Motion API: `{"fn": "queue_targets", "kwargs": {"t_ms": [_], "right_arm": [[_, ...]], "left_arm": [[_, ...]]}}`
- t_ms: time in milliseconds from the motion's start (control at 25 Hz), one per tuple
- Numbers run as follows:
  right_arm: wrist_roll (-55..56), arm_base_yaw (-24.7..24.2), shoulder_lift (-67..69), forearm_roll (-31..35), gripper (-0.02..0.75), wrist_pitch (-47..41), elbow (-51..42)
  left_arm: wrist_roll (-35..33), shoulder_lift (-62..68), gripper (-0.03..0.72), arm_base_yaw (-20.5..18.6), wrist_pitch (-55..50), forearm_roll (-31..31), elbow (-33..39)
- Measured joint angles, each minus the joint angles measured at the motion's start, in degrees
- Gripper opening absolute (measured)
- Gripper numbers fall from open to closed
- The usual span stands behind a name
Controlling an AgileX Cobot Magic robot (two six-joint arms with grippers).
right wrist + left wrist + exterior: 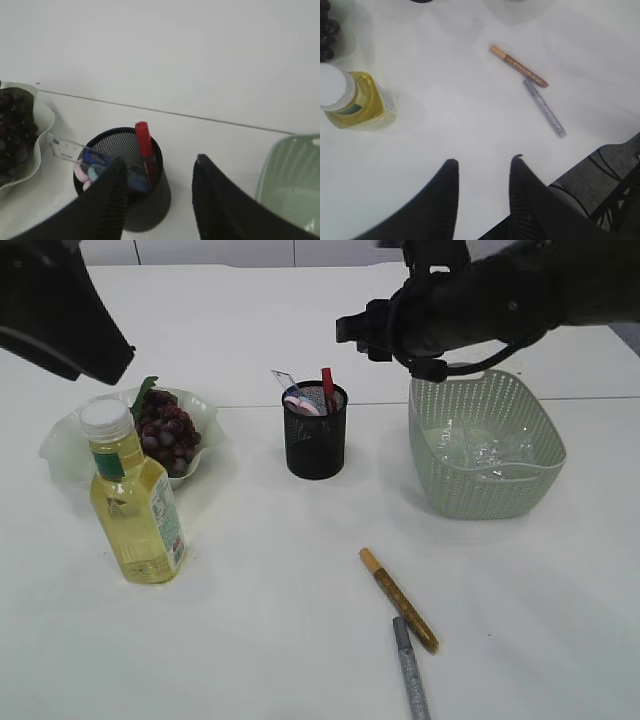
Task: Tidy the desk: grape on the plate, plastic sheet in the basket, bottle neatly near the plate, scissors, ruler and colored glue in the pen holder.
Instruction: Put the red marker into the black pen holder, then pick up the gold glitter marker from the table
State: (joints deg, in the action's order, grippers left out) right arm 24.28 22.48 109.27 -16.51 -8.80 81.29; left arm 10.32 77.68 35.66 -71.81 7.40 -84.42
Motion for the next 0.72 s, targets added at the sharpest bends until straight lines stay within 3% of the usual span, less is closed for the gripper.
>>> {"fn": "queue_targets", "kwargs": {"t_ms": [200,440,720], "right_arm": [[0.3,2.5,-4.8,0.8,0.252,-12.8,0.1],[-0.8,4.1,-5.8,2.0,0.246,-25.4,0.1],[-12.2,4.1,-5.8,11.2,0.246,-39.2,0.1]], "left_arm": [[0.0,0.0,0.255,0.0,0.0,0.0,0.0],[0.0,0.0,0.255,0.0,0.0,0.9,0.0],[0.0,0.0,0.254,0.0,0.0,1.0,0.0]]}}
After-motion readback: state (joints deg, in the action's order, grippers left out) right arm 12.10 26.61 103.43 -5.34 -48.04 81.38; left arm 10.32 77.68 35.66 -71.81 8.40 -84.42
